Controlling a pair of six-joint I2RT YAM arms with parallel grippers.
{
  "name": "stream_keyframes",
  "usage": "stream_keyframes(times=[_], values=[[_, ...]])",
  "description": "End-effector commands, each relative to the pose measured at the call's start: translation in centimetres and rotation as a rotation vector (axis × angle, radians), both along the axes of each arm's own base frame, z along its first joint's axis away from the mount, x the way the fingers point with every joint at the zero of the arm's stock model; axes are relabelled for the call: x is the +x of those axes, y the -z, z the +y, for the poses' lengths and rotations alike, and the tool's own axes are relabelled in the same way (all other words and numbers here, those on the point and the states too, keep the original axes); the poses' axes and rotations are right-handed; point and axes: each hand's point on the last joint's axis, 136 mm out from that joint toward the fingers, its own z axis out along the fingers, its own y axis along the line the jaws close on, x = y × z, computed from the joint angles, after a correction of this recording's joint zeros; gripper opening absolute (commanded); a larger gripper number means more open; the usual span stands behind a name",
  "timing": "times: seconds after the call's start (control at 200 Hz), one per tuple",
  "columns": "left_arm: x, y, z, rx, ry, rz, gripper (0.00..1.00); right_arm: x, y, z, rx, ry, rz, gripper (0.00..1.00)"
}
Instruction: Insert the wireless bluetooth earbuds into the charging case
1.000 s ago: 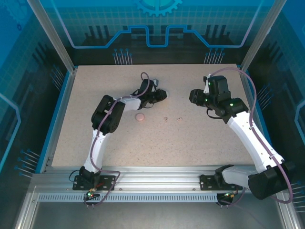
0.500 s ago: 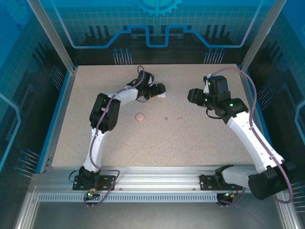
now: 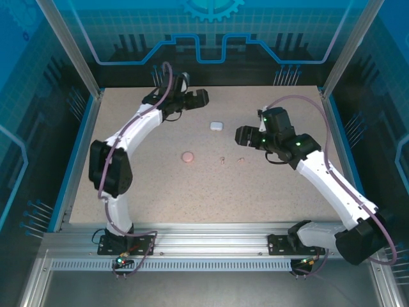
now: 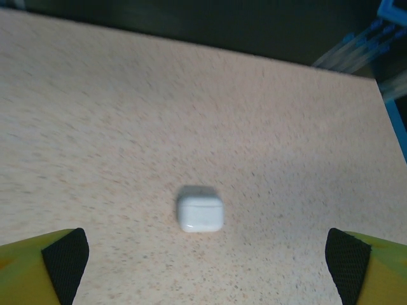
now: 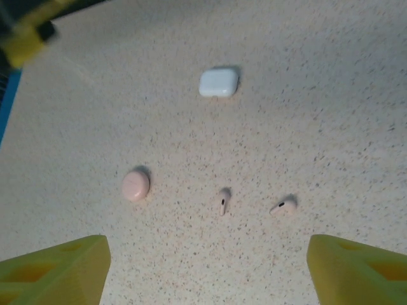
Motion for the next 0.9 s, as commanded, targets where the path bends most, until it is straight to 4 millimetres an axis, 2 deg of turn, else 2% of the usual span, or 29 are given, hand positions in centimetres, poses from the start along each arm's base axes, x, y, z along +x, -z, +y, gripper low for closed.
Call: stream_keyframes(times=[0.0, 0.125, 0.31, 0.4, 0.55, 0.66, 0.765, 0.835, 0.85, 0.895], values=[[-1.9, 0.7, 5.2, 0.186, -0.178, 0.036, 0.99, 0.4, 1.4, 1.3, -0.043, -0.006, 0.026, 0.85], [-3.5, -0.1, 8.0, 0.268, -0.255, 0.031, 0.99, 1.2, 3.0, 3.8, -0.085, -0.042, 0.069, 0.88], [-5.5, -0.3, 10.7, 0.233, -0.311, 0.001, 0.99, 2.3, 5.6, 8.4, -0.155, -0.094, 0.16, 0.9], [-6.4, -0.7, 12.7, 0.143, -0.362, -0.025, 0.99, 2.9, 7.3, 10.5, -0.18, -0.094, 0.224, 0.9], [-8.1, -1.2, 17.3, -0.059, -0.571, -0.093, 0.99, 4.0, 10.6, 13.8, -0.198, -0.045, 0.35, 0.88], [-9.6, -2.3, 20.0, -0.187, -0.672, -0.168, 0.99, 4.6, 13.1, 16.1, -0.206, 0.007, 0.429, 0.85], [-10.5, -3.3, 21.1, -0.156, -0.683, -0.176, 0.99, 5.0, 14.8, 17.8, -0.237, 0.068, 0.462, 0.84], [-11.2, -3.2, 22.0, -0.125, -0.73, -0.154, 0.99, 5.3, 15.1, 18.9, -0.247, 0.101, 0.454, 0.83], [-11.3, -3.2, 22.2, -0.121, -0.738, -0.151, 0.99, 5.3, 16.1, 19.0, -0.265, 0.11, 0.464, 0.83], [-11.7, -2.9, 22.8, -0.12, -0.78, -0.132, 0.99, 5.4, 16.9, 19.3, -0.293, 0.143, 0.461, 0.82]])
